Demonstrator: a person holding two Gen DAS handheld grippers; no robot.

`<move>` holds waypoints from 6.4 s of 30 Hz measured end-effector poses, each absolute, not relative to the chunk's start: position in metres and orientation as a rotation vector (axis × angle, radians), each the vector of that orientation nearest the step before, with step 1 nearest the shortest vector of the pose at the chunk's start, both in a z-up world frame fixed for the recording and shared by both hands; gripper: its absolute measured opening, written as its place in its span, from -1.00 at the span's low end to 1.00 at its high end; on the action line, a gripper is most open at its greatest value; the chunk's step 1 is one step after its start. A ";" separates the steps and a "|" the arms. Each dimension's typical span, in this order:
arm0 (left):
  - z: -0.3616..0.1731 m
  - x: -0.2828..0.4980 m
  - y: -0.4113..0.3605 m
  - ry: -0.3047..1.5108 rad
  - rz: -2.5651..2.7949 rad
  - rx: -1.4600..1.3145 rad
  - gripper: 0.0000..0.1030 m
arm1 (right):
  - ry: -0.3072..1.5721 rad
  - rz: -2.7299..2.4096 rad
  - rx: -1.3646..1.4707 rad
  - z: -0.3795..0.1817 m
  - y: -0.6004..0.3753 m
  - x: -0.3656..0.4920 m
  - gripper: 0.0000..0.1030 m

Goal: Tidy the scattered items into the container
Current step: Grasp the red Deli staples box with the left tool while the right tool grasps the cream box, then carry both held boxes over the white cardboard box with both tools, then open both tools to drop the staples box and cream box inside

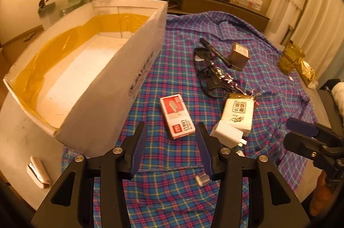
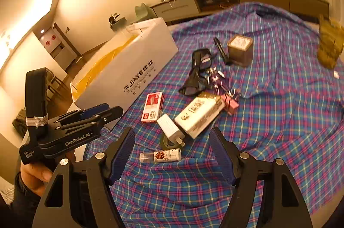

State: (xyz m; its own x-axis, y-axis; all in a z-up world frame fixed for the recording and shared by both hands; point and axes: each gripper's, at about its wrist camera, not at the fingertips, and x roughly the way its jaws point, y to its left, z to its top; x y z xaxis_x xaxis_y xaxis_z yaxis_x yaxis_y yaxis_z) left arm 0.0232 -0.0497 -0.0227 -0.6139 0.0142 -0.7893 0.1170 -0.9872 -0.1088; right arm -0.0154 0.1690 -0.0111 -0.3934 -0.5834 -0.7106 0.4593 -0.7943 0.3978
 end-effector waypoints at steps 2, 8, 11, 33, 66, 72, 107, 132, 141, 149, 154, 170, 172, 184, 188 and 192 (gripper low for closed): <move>-0.028 0.019 -0.049 0.225 -2.745 1.385 -0.03 | -0.210 -2.175 1.228 -0.018 0.169 -0.020 0.41; -0.042 0.011 -0.041 0.196 -2.751 1.456 0.01 | -0.396 -2.104 1.341 -0.044 0.176 -0.039 0.41; -0.049 0.005 -0.039 0.177 -2.736 1.483 0.02 | -0.567 -2.024 1.425 -0.064 0.182 -0.054 0.41; -0.089 -0.057 -0.041 0.233 -2.657 1.515 0.11 | -0.776 -2.004 1.469 -0.104 0.160 -0.110 -0.15; 0.005 -0.009 -0.076 0.386 -2.896 1.248 -0.25 | -0.246 -2.199 1.060 -0.005 0.129 -0.024 -0.53; 0.023 0.002 -0.089 0.413 -2.911 1.162 -0.25 | -0.270 -2.153 1.070 0.001 0.114 -0.020 -0.53; 0.057 0.011 -0.194 0.724 -2.827 0.951 -0.25 | -0.169 -2.103 1.035 0.074 -0.002 -0.051 -0.53; 0.053 -0.002 -0.252 0.873 -2.703 0.916 -0.25 | -0.089 -2.075 1.129 0.067 -0.074 -0.101 -0.52; 0.043 -0.006 -0.268 0.931 -2.632 0.945 -0.25 | -0.014 -2.091 1.155 0.062 -0.103 -0.125 -0.52; 0.033 -0.008 -0.281 0.931 -2.561 0.981 -0.25 | 0.054 -2.079 1.228 0.045 -0.136 -0.143 -0.52; 0.028 -0.007 -0.288 0.907 -2.532 1.002 -0.25 | 0.086 -2.077 1.268 0.036 -0.157 -0.155 -0.52; 0.010 -0.013 -0.293 0.767 -2.489 1.110 -0.25 | 0.194 -2.063 1.383 0.006 -0.216 -0.174 -0.52; 0.009 -0.013 -0.292 0.742 -2.491 1.119 -0.25 | 0.214 -2.065 1.386 0.005 -0.219 -0.174 -0.52; 0.007 -0.011 -0.297 0.742 -2.458 1.123 -0.20 | 0.257 -2.103 1.381 0.006 -0.220 -0.177 -0.46; 0.006 -0.007 -0.307 0.804 -2.428 1.104 -0.09 | 0.265 -2.115 1.375 0.008 -0.214 -0.179 -0.29; 0.007 -0.001 -0.317 0.873 -2.415 1.079 -0.08 | 0.245 -2.116 1.385 0.009 -0.206 -0.181 -0.19</move>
